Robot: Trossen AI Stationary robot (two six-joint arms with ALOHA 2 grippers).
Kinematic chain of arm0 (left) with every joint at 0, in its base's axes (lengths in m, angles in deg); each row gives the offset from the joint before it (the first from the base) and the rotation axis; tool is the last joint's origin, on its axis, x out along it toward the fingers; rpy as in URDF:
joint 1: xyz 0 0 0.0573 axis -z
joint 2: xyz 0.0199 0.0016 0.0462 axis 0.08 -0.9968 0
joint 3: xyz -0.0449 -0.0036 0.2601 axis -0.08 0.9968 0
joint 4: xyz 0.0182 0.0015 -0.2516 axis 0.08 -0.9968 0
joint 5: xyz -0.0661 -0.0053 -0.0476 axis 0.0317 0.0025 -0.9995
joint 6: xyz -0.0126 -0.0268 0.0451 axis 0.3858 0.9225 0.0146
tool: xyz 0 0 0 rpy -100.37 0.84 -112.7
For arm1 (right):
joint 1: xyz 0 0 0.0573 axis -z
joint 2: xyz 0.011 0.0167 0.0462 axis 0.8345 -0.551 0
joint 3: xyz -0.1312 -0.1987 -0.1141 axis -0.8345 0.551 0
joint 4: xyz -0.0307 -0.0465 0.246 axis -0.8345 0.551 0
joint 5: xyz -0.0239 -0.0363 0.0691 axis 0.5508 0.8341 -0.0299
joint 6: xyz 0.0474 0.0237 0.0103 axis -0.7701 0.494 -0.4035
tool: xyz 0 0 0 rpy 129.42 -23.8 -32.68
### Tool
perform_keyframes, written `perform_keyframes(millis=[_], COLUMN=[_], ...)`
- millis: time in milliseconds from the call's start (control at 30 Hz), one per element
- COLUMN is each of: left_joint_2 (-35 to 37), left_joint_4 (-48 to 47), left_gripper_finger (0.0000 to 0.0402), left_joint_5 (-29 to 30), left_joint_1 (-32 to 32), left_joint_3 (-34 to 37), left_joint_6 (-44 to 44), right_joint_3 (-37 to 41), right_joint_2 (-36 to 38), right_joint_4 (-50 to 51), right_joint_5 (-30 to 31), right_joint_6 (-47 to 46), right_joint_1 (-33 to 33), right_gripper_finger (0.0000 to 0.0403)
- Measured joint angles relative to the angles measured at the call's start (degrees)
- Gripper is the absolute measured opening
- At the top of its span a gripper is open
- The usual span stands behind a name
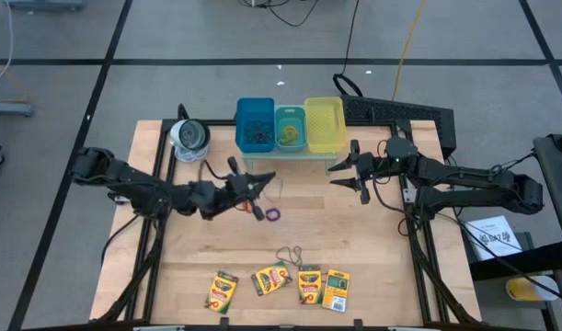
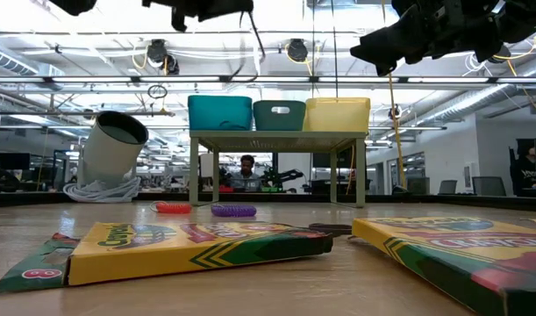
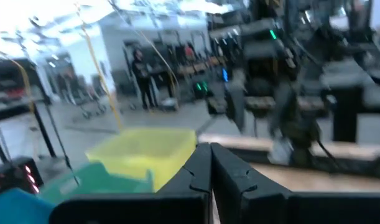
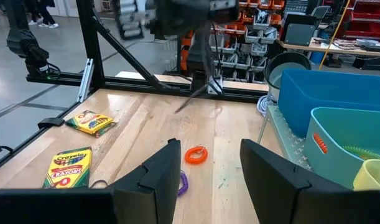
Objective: Pick & Place Office Desk Supplies
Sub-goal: Put the purple rubber band into the blue bin on the shelf
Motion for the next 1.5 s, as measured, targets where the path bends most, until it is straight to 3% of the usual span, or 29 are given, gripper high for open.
perform_keyframes(millis=[300, 667, 767, 1000, 1167, 1500], left_joint_2=[0.0, 3.7, 5.4, 7.6, 5.4, 0.0], left_joint_4=[14.0, 15.1, 12.3, -14.3, -16.9, -19.2], left_gripper_finger=[0.0009, 0.0004, 0.0005, 0.0005, 0.0003, 0.0005], left_joint_5=[0.4, -0.3, -1.3, -5.0, -7.9, -8.0], left_joint_1=[-6.9, -17.8, -21.5, -31.4, -34.5, -34.5], left_joint_3=[-0.1, -0.1, -0.2, -7.4, -8.7, -8.7], left_joint_6=[-10.0, -9.1, -6.6, 8.6, 12.0, 15.9], right_joint_3=[0.0, 0.0, 0.0, 0.0, 0.0, 0.0], right_joint_2=[0.0, 0.0, 0.0, 0.0, 0.0, 0.0], right_joint_4=[0.0, 0.0, 0.0, 0.0, 0.2, 0.9], right_joint_5=[0.0, 0.0, 0.0, 0.0, 1.6, 1.7], right_joint_6=[0.0, 0.5, 0.8, 0.8, 1.1, 1.2], right_joint_1=[0.0, 0.0, 0.0, 0.0, 0.0, 0.0], right_gripper_finger=[0.0155, 0.0155, 0.0155, 0.0155, 0.0155, 0.0155])
